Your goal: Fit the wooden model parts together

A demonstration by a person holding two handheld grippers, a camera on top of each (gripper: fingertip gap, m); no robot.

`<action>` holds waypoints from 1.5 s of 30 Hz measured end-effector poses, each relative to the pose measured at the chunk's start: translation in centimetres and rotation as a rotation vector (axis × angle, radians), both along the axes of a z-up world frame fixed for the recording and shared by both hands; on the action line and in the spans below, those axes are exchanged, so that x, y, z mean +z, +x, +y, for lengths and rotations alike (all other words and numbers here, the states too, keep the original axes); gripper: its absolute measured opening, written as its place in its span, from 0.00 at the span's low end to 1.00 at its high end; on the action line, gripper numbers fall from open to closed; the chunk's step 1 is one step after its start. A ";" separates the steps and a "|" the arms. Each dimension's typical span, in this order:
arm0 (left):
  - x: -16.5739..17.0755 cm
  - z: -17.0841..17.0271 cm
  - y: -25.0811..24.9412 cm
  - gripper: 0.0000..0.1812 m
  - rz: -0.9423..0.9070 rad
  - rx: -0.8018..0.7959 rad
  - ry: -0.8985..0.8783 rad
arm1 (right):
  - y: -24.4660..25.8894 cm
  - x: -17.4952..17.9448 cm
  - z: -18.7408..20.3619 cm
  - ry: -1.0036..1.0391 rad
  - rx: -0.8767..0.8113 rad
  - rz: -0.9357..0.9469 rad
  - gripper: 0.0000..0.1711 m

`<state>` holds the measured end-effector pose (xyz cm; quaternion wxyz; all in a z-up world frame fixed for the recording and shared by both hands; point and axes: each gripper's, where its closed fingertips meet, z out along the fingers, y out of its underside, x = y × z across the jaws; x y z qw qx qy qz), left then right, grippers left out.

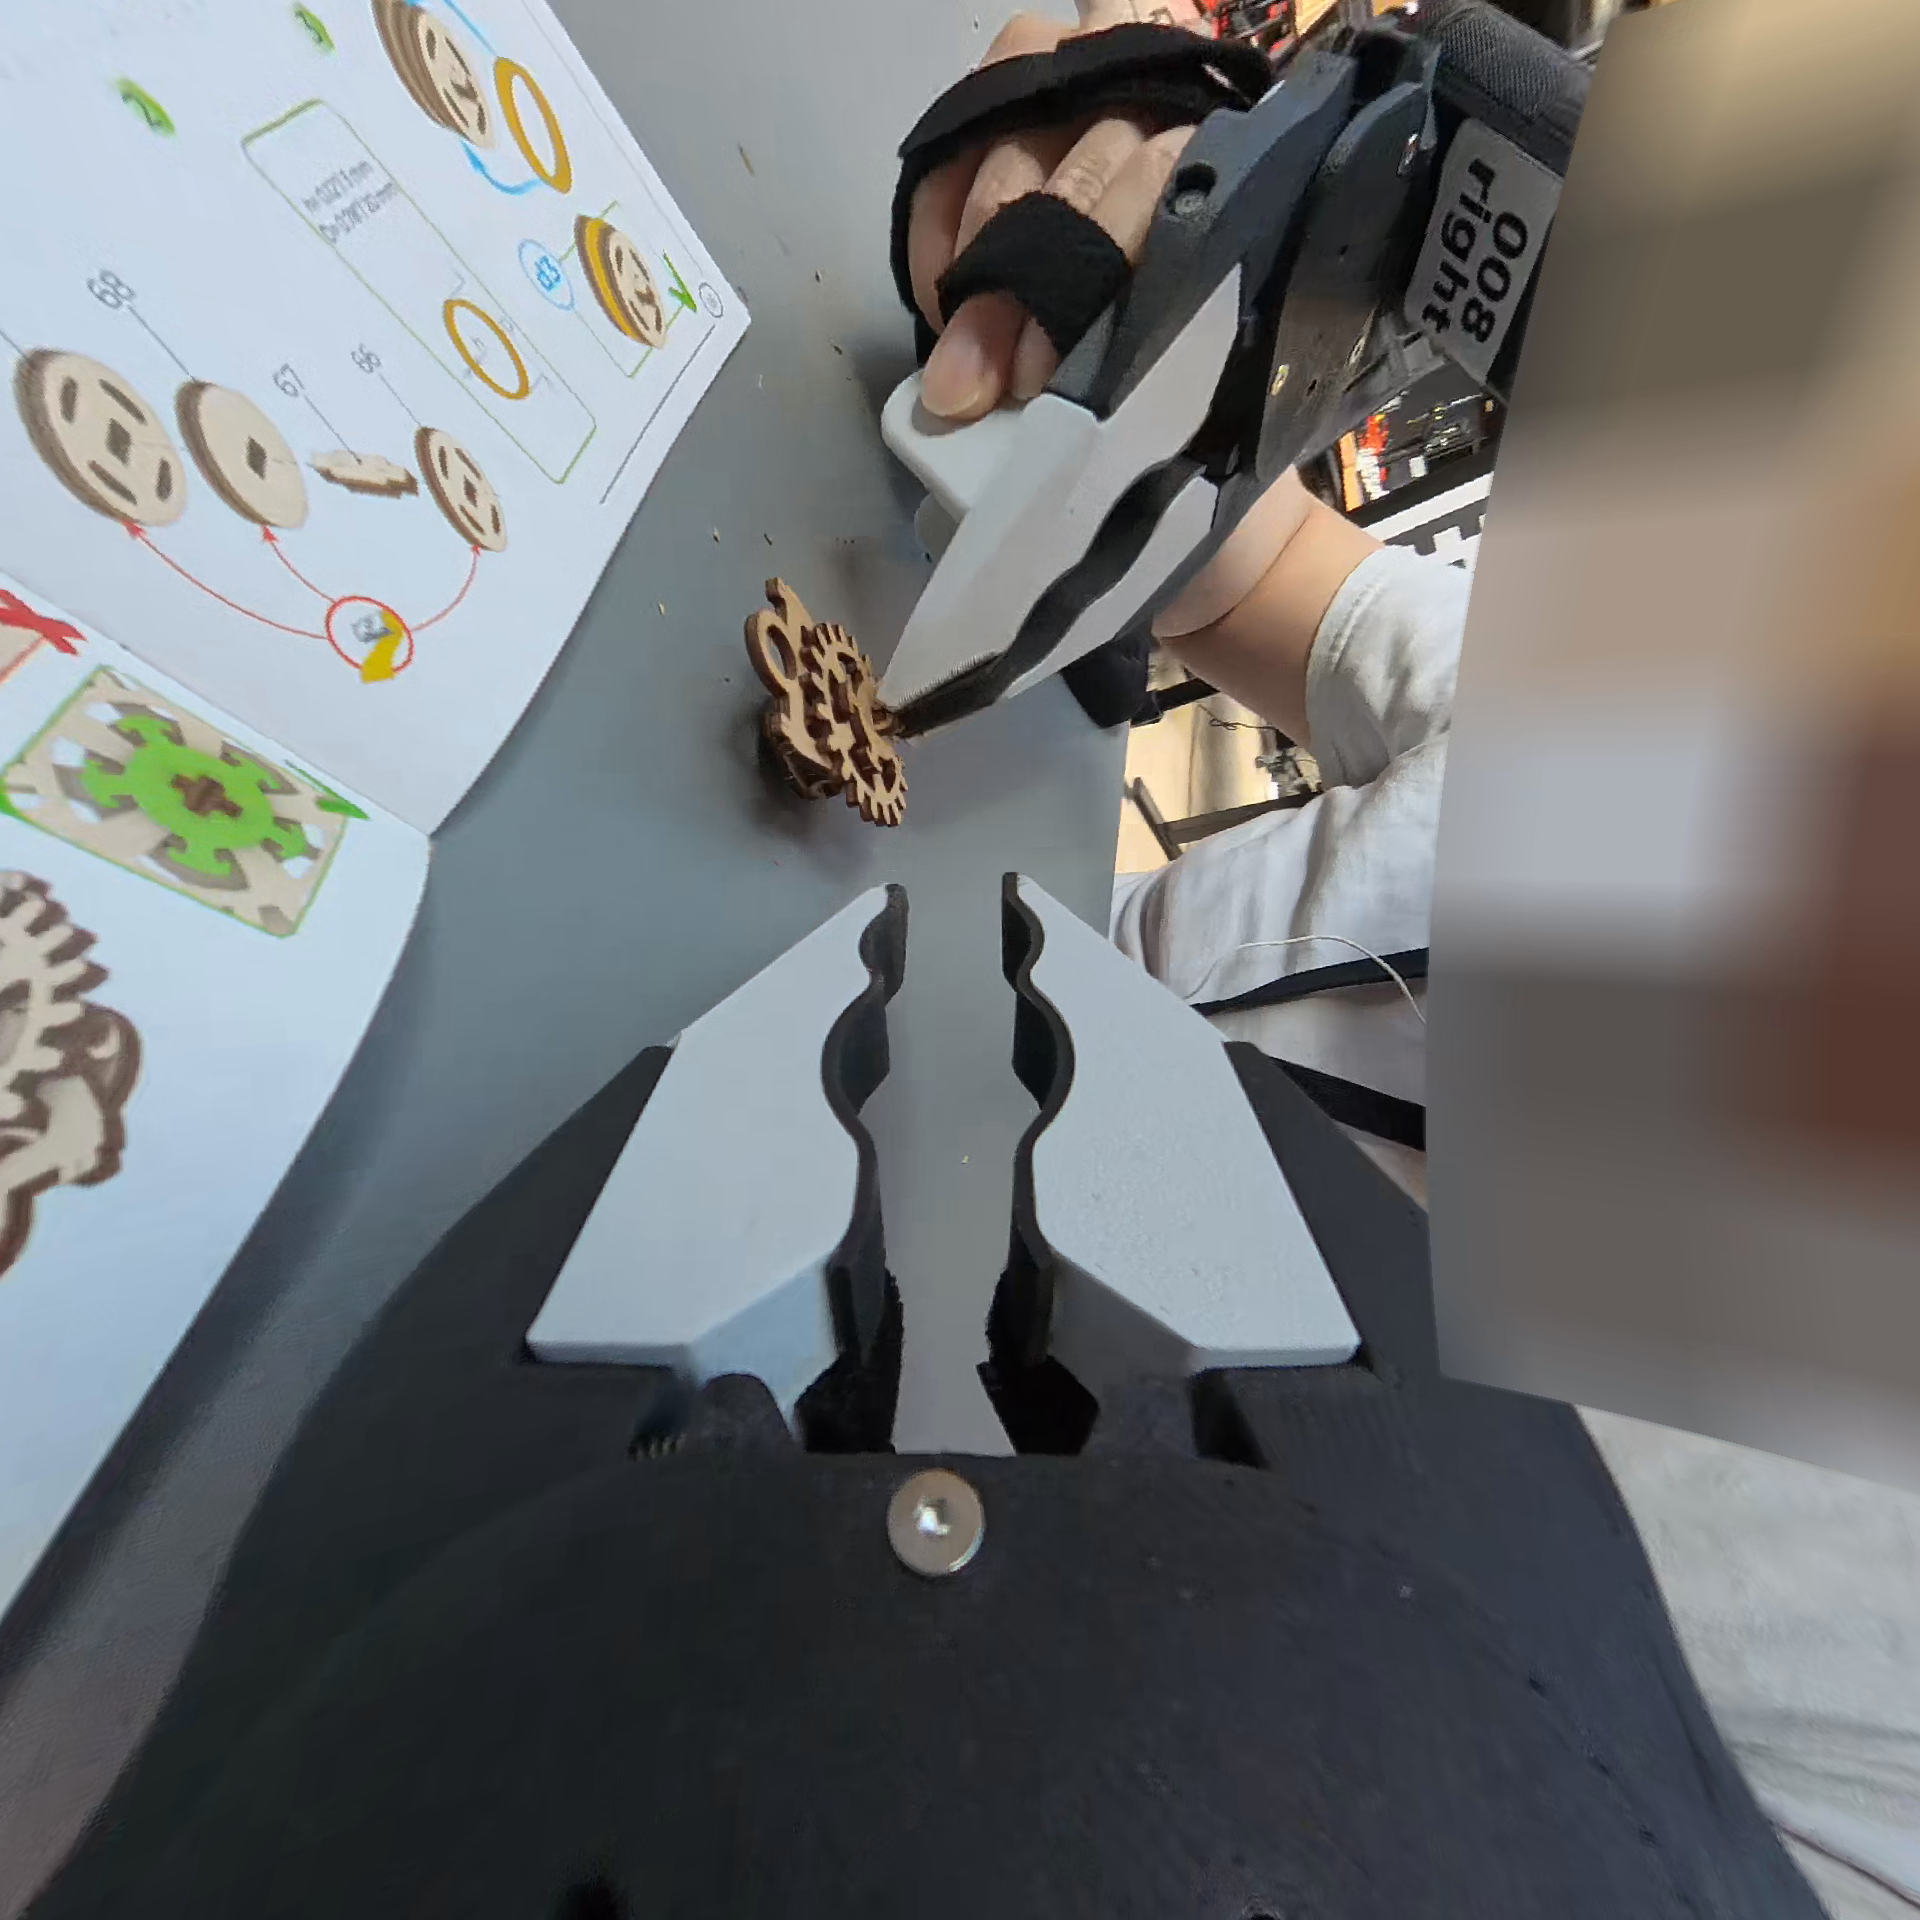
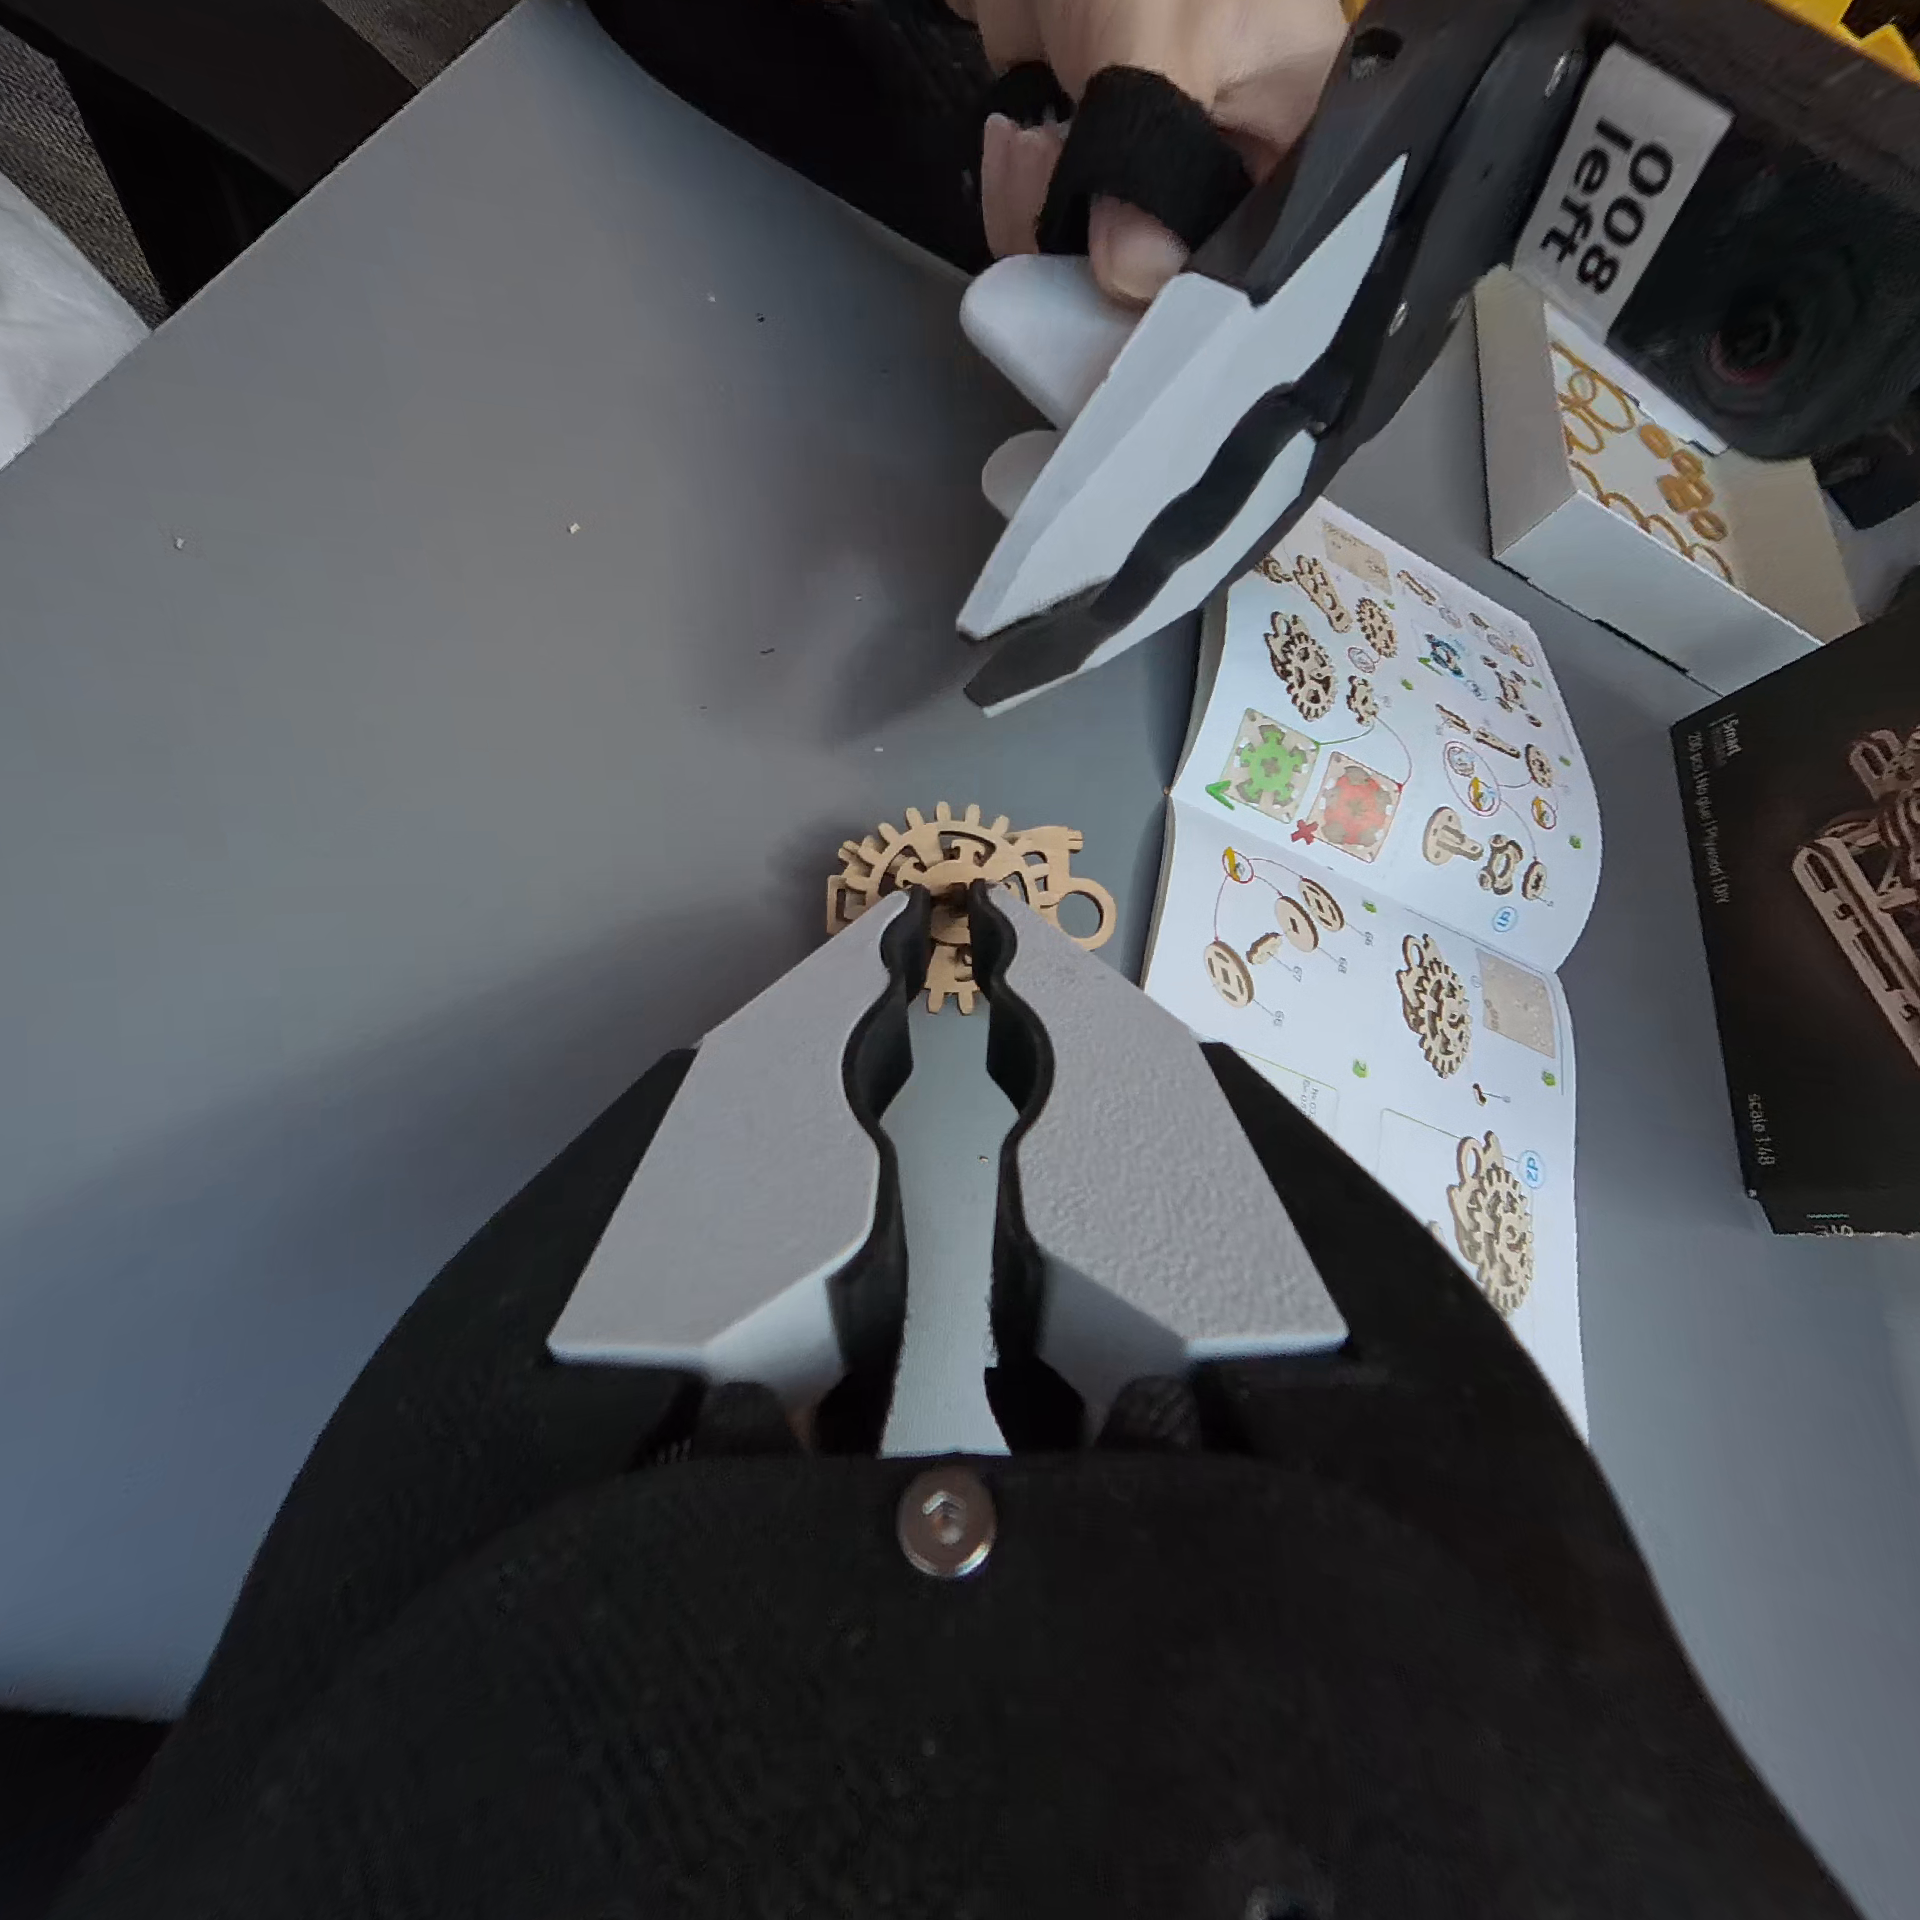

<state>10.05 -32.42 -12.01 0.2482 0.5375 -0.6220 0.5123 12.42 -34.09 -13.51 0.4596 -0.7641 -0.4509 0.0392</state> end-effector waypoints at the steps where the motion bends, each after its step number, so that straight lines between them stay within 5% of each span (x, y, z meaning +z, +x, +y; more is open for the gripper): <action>1: 0.1 0.5 0.0 0.09 -0.044 0.010 0.059 | 0.0 0.0 0.0 -0.006 -0.007 0.011 0.04; 7: 1.4 0.6 2.1 0.14 -0.508 0.049 0.375 | 0.1 0.1 0.4 -0.004 -0.031 0.050 0.09; 10: 2.2 -1.1 2.1 0.13 -0.643 0.003 0.405 | 0.0 0.5 0.4 0.004 -0.028 0.090 0.12; 16: 0.7 -2.0 2.4 0.05 -0.850 -0.015 0.753 | 0.8 2.0 -0.1 0.019 -0.034 0.184 0.14; 29: 0.1 -1.0 2.7 0.07 -0.792 0.114 0.729 | 0.7 0.6 1.1 -0.042 -0.091 0.178 0.07; 40: -1.4 -1.3 3.3 0.03 -0.693 0.051 0.666 | 1.1 1.3 0.9 -0.094 -0.085 0.312 0.07; 45: -1.3 -0.6 3.1 0.09 -0.686 0.088 0.670 | 0.4 0.5 1.0 -0.131 -0.069 0.302 0.05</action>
